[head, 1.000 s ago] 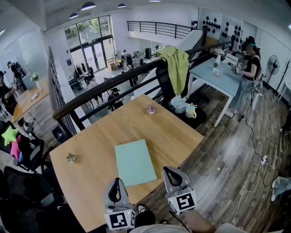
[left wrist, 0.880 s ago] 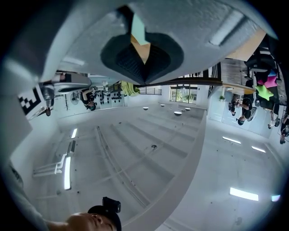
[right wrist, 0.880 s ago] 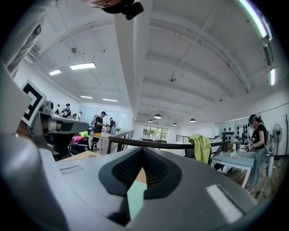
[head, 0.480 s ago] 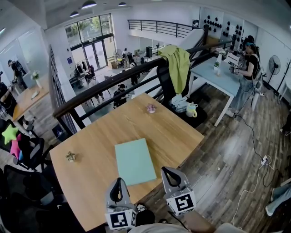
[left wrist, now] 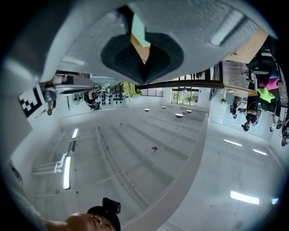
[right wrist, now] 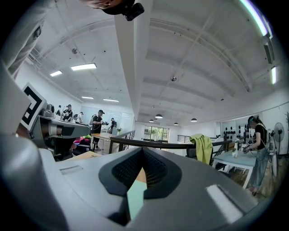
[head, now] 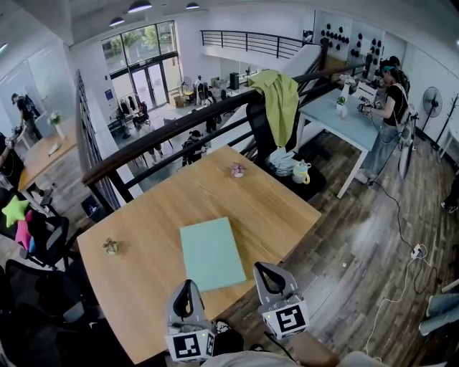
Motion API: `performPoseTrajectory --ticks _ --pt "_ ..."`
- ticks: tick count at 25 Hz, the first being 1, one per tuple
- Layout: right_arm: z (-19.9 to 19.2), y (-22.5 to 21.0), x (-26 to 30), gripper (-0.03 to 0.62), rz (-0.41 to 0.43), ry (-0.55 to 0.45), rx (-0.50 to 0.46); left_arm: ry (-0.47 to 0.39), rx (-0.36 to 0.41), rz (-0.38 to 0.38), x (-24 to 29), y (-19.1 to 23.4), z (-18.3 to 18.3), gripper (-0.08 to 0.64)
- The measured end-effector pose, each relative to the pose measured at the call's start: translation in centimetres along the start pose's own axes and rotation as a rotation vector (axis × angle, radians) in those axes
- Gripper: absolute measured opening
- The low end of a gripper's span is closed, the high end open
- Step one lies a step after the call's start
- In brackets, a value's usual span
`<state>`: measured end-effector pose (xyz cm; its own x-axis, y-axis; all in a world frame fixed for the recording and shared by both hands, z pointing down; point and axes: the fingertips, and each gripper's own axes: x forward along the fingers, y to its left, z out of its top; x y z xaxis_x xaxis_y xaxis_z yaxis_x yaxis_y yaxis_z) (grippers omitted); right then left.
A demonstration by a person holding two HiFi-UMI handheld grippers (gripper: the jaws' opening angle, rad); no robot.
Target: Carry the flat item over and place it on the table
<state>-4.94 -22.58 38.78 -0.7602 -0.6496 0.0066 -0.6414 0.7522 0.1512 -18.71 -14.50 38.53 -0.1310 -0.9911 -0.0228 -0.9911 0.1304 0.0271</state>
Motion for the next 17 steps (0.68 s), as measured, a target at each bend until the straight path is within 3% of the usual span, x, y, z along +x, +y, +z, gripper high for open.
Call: performPoseTrajectory --ticks 17 --pt "-0.54 -0.04 0.01 0.009 -0.003 0.028 -0.011 0.004 -0.009 -0.007 0.11 -0.04 -0.19 0.000"
